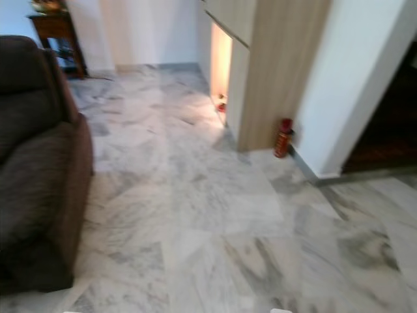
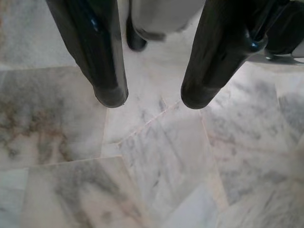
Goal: Move the pillow to the sofa from floor
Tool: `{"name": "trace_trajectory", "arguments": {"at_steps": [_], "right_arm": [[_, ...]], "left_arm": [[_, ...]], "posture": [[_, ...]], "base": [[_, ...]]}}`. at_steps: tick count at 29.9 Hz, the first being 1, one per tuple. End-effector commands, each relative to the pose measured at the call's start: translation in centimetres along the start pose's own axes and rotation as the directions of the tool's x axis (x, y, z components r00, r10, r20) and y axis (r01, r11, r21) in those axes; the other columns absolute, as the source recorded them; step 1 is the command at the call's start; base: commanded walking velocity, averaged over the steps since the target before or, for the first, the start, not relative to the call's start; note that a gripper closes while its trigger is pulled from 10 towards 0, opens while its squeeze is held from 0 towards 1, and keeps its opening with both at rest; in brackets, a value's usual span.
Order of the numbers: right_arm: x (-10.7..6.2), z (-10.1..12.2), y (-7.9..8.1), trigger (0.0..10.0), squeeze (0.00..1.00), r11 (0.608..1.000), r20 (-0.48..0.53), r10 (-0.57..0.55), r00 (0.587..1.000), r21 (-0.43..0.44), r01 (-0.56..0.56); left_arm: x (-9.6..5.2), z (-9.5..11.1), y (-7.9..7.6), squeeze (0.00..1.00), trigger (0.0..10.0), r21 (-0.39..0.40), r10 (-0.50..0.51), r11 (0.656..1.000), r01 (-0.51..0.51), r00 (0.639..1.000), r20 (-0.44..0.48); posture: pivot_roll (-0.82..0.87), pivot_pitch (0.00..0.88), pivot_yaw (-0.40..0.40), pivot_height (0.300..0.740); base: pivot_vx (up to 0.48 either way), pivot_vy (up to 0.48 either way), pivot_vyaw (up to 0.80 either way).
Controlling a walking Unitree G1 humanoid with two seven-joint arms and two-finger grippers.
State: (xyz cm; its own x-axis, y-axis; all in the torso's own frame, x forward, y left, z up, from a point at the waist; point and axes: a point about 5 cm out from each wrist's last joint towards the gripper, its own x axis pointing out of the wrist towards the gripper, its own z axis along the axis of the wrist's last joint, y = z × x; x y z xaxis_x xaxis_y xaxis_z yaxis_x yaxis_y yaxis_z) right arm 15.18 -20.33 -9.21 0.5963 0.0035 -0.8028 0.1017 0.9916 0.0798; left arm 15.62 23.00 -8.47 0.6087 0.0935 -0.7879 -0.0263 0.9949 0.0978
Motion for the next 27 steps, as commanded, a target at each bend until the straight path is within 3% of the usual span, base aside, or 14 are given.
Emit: {"name": "trace_trajectory", "arguments": {"at_steps": [1, 6, 13, 27], "right_arm": [[0.2, -0.2, 0.7, 10.0, 0.00, 0.989, -0.016, -0.085, 0.996, 0.119, 0.086], [0.2, -0.4, 0.7, 10.0, 0.00, 0.981, -0.022, -0.100, 0.995, 0.164, 0.102], [0.1, -0.6, 0.6, 10.0, 0.00, 0.979, -0.034, -0.117, 0.993, 0.165, 0.121], [0.2, -0.6, 0.8, 10.0, 0.00, 0.985, -0.036, -0.098, 0.995, 0.138, 0.102]], "left_arm": [[1.0, 2.4, -2.1, 0.00, 10.0, 0.143, -0.138, 0.979, 0.148, 0.988, -0.075], [0.8, 1.5, -1.7, 0.00, 10.0, 0.146, -0.127, 0.979, 0.141, 0.987, -0.098], [0.6, 1.0, -0.9, 0.00, 10.0, 0.173, -0.106, 0.977, 0.125, 0.987, -0.118], [0.6, 1.1, -0.8, 0.00, 10.0, 0.178, -0.104, 0.976, 0.123, 0.988, -0.113]], "posture": [[-0.07, 0.042, 0.026, 0.740], [-0.07, 0.049, 0.028, 0.740], [-0.07, 0.054, 0.033, 0.740], [-0.07, 0.058, 0.032, 0.740]], "base": [[0.000, 0.000, 0.80], [0.000, 0.000, 0.16], [0.000, 0.000, 0.00], [0.000, 0.000, 0.00]]}}
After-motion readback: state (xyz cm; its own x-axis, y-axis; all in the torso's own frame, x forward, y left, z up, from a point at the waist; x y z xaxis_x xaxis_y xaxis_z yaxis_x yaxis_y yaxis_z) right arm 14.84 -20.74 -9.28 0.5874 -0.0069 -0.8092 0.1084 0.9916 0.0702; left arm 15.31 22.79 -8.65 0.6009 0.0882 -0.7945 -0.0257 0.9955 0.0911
